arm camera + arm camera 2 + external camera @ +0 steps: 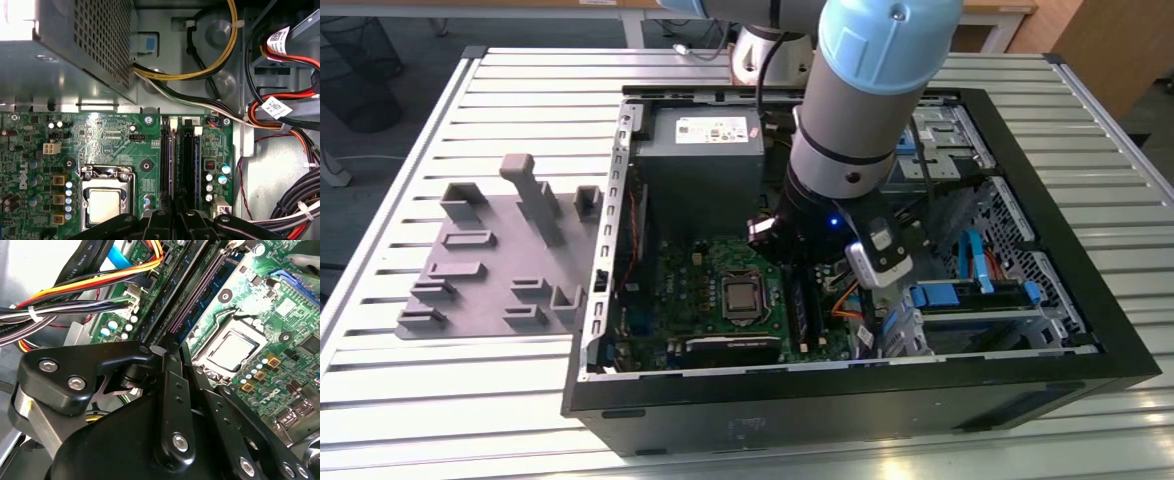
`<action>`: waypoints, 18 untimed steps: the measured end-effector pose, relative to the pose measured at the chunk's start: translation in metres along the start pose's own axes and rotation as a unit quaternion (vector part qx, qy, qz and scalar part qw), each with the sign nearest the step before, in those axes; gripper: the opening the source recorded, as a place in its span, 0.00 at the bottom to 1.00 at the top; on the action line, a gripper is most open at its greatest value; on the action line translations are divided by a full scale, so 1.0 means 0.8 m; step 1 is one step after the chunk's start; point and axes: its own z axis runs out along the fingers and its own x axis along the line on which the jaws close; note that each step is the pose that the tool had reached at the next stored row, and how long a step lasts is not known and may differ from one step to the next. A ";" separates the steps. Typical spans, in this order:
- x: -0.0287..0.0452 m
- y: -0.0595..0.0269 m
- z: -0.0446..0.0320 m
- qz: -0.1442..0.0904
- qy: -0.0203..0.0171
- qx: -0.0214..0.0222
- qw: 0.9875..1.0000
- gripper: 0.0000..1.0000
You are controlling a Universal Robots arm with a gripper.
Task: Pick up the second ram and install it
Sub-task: 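Insert the second ram into the second slot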
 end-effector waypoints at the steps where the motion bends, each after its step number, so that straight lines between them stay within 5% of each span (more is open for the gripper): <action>1: -0.0001 0.000 0.0007 0.000 0.000 0.000 1.000 0.14; 18: -0.0002 -0.002 0.0025 0.000 0.001 0.000 1.000 0.14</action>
